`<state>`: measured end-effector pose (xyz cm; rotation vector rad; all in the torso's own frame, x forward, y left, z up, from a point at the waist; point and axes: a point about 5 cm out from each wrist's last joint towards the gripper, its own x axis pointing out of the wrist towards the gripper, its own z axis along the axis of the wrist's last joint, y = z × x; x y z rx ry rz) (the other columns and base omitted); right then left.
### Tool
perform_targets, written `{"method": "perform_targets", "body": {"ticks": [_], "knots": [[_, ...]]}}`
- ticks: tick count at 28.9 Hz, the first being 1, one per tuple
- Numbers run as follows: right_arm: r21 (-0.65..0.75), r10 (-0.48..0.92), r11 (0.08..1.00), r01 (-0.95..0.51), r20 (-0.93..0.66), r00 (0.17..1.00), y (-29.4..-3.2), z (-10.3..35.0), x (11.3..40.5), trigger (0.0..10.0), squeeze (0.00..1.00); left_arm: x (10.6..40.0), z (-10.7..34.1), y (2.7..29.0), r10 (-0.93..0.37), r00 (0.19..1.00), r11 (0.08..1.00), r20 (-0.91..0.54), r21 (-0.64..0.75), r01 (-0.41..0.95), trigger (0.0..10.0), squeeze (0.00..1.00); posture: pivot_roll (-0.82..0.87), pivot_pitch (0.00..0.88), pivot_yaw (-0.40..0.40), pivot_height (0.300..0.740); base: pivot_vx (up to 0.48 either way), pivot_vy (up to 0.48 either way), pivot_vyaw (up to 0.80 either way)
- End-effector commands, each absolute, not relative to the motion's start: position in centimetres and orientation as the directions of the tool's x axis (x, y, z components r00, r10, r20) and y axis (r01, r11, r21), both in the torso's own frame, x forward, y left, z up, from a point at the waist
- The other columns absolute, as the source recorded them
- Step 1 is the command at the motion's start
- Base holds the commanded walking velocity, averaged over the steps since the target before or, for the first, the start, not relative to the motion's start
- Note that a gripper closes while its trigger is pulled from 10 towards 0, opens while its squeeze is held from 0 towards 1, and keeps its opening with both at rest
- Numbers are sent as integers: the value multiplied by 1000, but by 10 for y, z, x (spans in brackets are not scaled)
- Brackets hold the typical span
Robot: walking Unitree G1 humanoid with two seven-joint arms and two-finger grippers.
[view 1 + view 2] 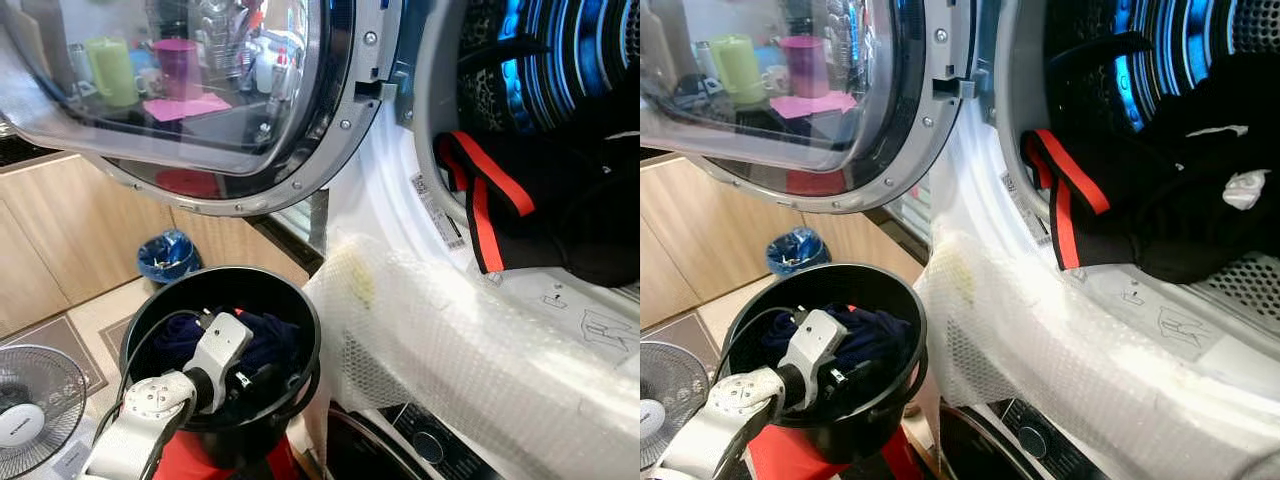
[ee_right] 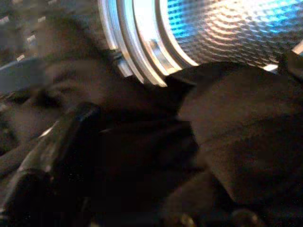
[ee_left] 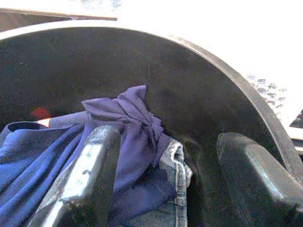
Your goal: Clothes washing
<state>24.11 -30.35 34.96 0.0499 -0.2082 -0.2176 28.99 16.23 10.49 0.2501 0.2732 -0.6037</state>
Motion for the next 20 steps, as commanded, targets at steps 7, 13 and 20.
{"method": "perform_targets", "body": {"ticks": [7, 13, 20], "knots": [[153, -16, 988, -39, 342, 939, -282, 356, 223, 10000, 0, 290, 108, 160, -532, 783, 784, -323, 161, 600, 10000, 0, 214, 98, -23, 740, 0, 0, 0], [10, 206, 975, -223, 343, 916, -262, 349, 213, 10000, 0, 289, 107, 158, -543, 773, 775, -327, 159, 611, 10000, 0, 213, 99, -25, 740, 0, 0, 0], [-156, 218, 969, -192, 175, 960, -250, 329, 219, 10000, 0, 288, 108, 158, -545, 773, 773, -324, 162, 613, 10000, 0, 220, 99, -28, 740, 0, 0, 0]]}}
